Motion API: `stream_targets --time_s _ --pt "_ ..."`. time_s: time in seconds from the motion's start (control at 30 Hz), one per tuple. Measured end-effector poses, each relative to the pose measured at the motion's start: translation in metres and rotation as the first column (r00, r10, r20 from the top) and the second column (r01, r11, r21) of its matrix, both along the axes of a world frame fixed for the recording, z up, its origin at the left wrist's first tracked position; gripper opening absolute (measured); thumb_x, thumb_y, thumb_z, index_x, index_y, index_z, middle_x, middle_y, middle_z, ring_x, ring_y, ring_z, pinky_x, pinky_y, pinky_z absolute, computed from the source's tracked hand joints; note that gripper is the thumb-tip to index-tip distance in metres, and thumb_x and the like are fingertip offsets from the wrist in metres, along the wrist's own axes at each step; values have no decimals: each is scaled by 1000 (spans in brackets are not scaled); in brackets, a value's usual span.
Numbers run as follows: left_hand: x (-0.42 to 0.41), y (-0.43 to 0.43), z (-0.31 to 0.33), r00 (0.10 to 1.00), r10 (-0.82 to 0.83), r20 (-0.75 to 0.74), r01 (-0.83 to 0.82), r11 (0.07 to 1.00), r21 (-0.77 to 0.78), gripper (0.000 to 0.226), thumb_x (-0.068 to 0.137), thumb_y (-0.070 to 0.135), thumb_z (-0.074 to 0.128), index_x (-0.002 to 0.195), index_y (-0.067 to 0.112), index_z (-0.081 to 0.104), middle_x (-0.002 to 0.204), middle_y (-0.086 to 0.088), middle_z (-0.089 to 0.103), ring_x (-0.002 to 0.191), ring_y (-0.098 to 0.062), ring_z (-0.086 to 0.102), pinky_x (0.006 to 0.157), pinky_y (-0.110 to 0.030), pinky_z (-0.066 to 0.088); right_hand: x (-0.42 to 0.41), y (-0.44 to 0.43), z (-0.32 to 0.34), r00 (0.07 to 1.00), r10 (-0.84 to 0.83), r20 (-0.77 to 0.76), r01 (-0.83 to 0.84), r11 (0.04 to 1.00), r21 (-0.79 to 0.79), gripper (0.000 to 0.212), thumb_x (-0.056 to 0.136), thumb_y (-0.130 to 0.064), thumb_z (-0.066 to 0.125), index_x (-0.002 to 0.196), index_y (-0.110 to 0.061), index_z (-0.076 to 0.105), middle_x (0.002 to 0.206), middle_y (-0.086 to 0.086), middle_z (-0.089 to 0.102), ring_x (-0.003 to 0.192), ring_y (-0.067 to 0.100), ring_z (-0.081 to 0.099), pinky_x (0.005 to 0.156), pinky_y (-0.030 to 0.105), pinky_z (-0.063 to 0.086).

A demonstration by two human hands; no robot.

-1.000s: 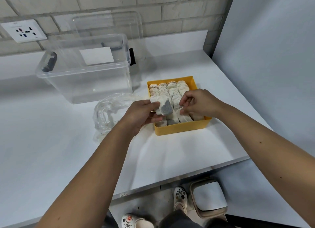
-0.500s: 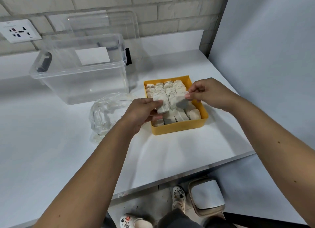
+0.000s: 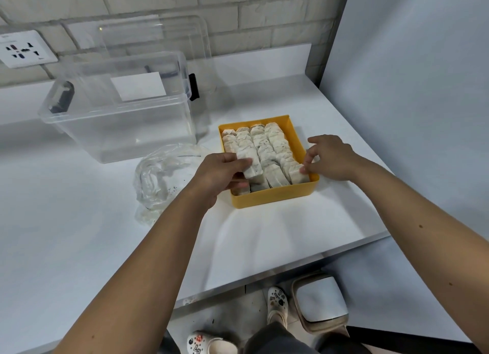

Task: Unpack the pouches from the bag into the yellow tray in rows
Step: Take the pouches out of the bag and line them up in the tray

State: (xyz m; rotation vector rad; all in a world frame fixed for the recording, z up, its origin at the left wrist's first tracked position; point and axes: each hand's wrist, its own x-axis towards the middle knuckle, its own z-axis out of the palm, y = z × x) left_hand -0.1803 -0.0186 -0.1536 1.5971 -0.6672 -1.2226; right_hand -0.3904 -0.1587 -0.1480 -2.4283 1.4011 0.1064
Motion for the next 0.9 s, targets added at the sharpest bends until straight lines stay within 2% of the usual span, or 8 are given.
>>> stream_targets --time_s 0.17,0.27,0.37,0.43,0.5,0.6,0.77,0.9 --pt "1 -2 -1 1000 -1 14 1 1000 18 21 92 17 69 103 0 72 104 -14 75 80 -25 72 78 -35 62 5 4 -6 1000 30 -4 -30 991 -132 21 80 -45 73 92 -28 72 128 0 56 125 28 44 94 39 35" --pt "-2 -3 -1 999 -20 39 20 1000 22 20 91 17 71 101 0 72 103 -15 75 79 -24 72 76 -33 62 12 6 1 989 24 147 1 985 -171 21 76 -46 76 90 -32 69 116 -4 59 115 24 51 92 39 37" --pt "-8 -6 2 998 -47 52 46 999 21 22 88 18 74 101 1 73 99 -12 76 79 -23 73 70 -30 62 23 14 21 900 2 437 -43 996 84 24 77 -40 78 97 -28 73 106 -7 65 100 13 59 91 36 48" --pt "-12 -7 4 995 -69 67 68 998 16 22 87 19 75 99 2 73 97 -10 77 78 -21 73 67 -28 61 30 22 33 850 -20 526 -149 949 277 23 76 -29 82 98 -24 74 97 -1 71 88 9 63 88 33 51" --pt "-15 -9 6 993 -80 87 79 997 12 17 86 20 76 90 5 72 93 -10 76 76 -19 71 68 -30 61 36 26 39 873 20 486 -174 946 274 22 75 -25 84 95 -21 74 90 2 70 80 8 62 83 31 52" --pt "-19 -10 8 991 -81 108 81 997 6 17 85 21 78 77 13 66 85 -8 73 75 -19 69 68 -30 61 40 29 40 902 46 429 -148 967 208 14 76 -28 82 84 -19 75 75 -10 66 73 4 59 70 22 46" --pt "-24 -11 10 996 -53 74 57 998 -42 14 86 16 77 80 9 65 99 -18 73 85 -29 73 65 -28 60 29 29 39 890 -14 455 -127 952 278 15 76 -29 82 82 -17 77 76 -10 69 73 3 59 70 20 45" --pt "-23 -9 13 999 -37 37 40 996 -86 12 90 11 71 97 1 70 91 -9 72 74 -17 71 65 -28 61 17 20 31 870 -49 491 -75 970 231 13 79 -29 79 83 -19 73 95 -8 67 91 8 59 77 21 43"
